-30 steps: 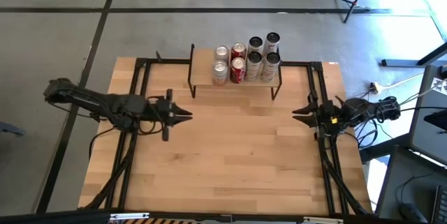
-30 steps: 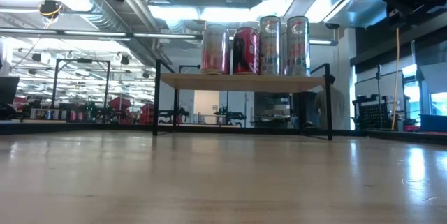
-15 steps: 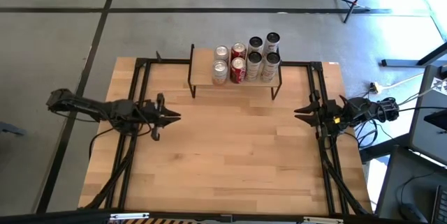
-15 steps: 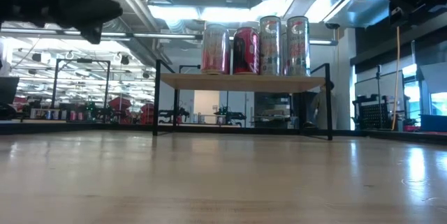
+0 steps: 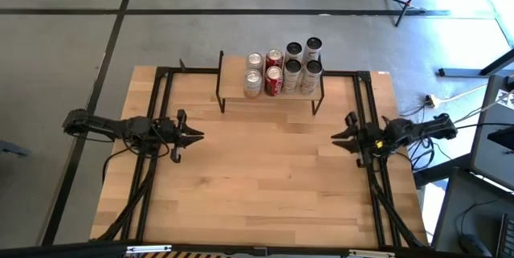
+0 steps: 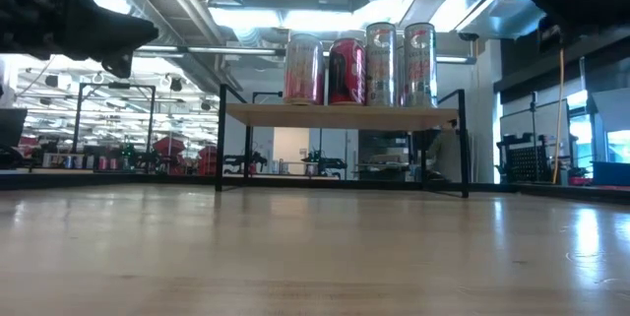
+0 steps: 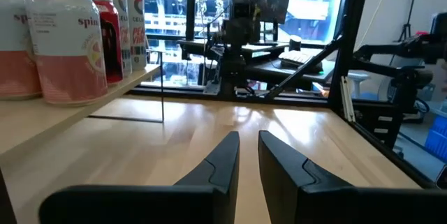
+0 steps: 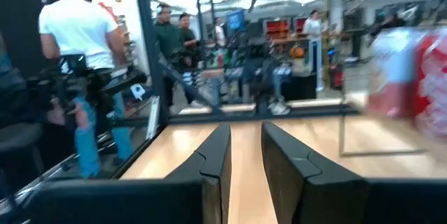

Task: Place canned beverage on shelf
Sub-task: Return to Home Position

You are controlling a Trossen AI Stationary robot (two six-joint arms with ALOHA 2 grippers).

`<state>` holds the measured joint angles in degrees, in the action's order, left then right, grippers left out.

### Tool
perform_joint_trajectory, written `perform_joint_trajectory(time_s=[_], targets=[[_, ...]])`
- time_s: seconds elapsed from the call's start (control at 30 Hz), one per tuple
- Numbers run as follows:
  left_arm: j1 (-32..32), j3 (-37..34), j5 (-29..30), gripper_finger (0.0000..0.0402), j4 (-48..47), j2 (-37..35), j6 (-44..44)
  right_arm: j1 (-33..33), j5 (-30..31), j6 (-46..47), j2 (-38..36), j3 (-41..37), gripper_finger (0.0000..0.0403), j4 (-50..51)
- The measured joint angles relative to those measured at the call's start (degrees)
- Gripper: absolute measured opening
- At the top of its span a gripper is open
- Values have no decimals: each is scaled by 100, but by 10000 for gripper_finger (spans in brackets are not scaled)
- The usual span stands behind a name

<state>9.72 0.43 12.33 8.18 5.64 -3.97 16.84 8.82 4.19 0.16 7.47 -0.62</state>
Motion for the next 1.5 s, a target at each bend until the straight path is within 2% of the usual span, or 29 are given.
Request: perform_joint_trajectory(time_s=[0.17,0.23,0.47,1.5], targets=[[0,0,1,45,-2,-7,4,0,-223,279,2,-565,69,-412],[0,0,1,45,-2,-7,7,0,-101,286,-1,-706,69,-452],[0,0,3,45,-2,-5,7,0,326,7,3,-702,69,-271],[2,0,21,45,-1,-5,9,0,252,4,9,-701,69,-238]])
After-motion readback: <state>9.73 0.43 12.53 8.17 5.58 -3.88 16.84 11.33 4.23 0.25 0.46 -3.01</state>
